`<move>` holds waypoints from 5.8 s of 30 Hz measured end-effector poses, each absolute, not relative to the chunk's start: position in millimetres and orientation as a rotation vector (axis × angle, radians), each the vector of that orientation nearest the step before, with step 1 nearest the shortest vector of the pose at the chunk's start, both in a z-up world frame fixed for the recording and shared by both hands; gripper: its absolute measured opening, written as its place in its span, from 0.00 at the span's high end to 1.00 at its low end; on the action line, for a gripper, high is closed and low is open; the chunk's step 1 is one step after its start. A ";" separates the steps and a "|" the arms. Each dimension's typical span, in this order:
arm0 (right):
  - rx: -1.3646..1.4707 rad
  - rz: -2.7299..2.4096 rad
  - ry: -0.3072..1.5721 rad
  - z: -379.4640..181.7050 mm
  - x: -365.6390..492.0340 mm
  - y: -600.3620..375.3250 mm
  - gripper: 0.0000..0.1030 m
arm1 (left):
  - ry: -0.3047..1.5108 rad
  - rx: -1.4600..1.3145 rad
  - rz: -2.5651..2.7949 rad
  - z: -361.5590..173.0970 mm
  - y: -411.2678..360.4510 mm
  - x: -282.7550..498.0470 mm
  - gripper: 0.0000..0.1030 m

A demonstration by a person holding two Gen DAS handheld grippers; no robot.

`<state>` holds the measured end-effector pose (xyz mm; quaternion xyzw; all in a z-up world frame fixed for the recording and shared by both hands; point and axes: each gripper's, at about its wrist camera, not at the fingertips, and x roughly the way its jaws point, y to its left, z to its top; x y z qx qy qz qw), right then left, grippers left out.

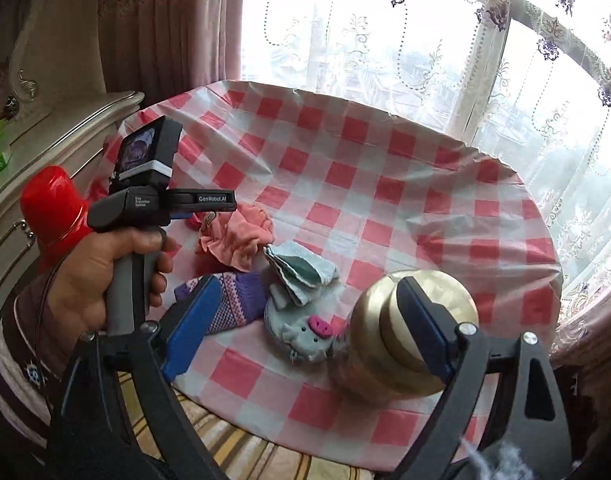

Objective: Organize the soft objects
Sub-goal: 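Grasp the salmon elephant-patch hat with the left gripper while the right gripper grasps the light blue towel cloth, then carry the salmon hat and blue cloth into the purple box and open both grippers, then withdraw both grippers from the box back toward the table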

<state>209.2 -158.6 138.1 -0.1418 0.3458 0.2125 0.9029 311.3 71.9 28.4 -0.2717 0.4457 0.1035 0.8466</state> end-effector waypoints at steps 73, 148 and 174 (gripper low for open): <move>-0.104 0.378 0.752 74.8 239.6 -133.9 0.79 | 0.551 -0.440 0.093 88.7 54.0 243.5 0.88; 0.130 -0.045 0.747 67.6 20.8 -497.7 0.10 | 0.733 0.079 -0.452 101.6 -276.6 82.8 0.17; -0.087 0.255 0.654 87.2 53.1 -347.1 0.01 | 0.909 -0.136 -0.101 43.1 -40.4 105.8 0.17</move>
